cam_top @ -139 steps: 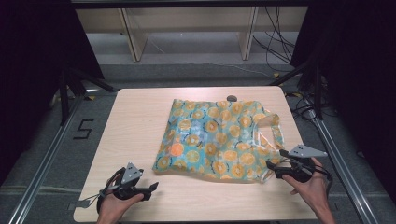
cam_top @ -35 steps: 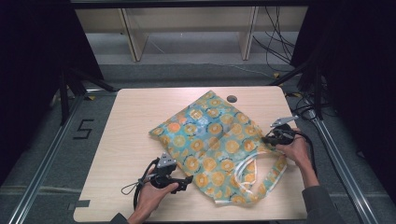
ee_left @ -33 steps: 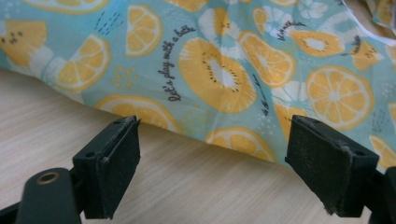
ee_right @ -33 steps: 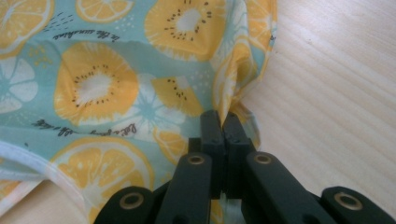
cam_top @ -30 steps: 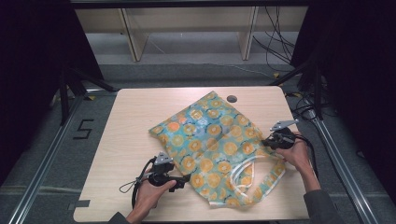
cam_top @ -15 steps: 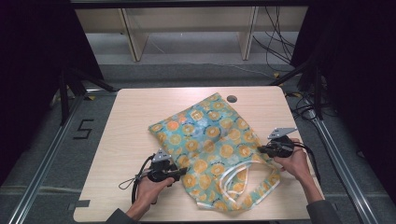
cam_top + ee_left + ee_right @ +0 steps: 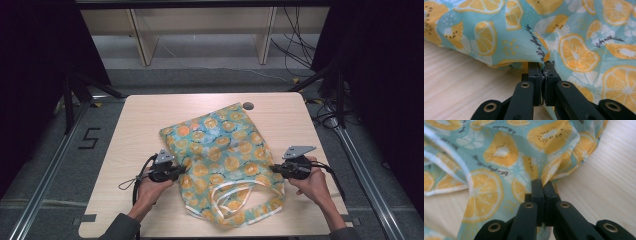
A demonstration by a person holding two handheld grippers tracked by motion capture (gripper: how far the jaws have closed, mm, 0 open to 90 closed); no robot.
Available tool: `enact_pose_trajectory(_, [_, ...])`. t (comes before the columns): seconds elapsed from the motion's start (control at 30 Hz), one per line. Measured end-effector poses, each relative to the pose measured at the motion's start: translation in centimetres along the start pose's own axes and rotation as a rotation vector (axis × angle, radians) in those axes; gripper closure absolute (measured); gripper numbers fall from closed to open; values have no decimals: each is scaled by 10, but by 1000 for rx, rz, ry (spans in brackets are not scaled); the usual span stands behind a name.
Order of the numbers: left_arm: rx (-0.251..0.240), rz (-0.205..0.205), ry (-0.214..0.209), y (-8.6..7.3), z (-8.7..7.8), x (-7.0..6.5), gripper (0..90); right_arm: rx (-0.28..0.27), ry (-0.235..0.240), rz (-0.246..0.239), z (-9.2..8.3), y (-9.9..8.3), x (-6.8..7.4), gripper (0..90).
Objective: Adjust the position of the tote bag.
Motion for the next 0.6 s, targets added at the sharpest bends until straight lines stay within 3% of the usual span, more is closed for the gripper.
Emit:
enact_pose_trajectory(0.1, [-2, -15, 12, 0, 0, 4, 860, 31, 32, 4, 1, -1, 7, 900])
enact_pose_trajectory(0.17, [-14, -13, 21, 1, 1, 5, 854, 20, 34, 5, 4, -2, 9, 900])
enact_pose_trajectory(0.2, [7, 7, 7, 1, 0, 8, 854, 27, 36, 7, 6, -4, 10, 900])
enact_pose_trajectory(0.3, [7, -20, 22, 2, 3, 17, 856, 26, 57, 17, 10, -7, 18, 900])
enact_pose_trajectory(0.33, [15, -12, 24, 2, 4, 20, 852, 49, 63, -4, 8, -7, 17, 900])
enact_pose_trajectory(0.37, [19, -17, 36, 3, 5, 23, 845, 30, 75, 0, 10, -9, 20, 900])
enact_pose_trajectory(0.4, [17, -28, 49, 2, 5, 25, 844, 62, 77, 7, 8, -10, 22, 900])
enact_pose_trajectory(0.47, [7, -52, 52, 2, 4, 30, 848, 65, 86, -2, 8, -13, 25, 900])
enact_pose_trajectory(0.6, [19, -49, 59, 0, -2, 37, 851, 72, 89, -37, 7, -15, 36, 900])
Point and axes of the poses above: each handheld gripper's, and its own axes: z roughly forward along the jaws, y roughly out of its top, x roughly to its left, the point moved 1 cm from there along z, roughly forward along the jaws, and after that the axes turned 14 degrees about z, right-handed, at the moved point
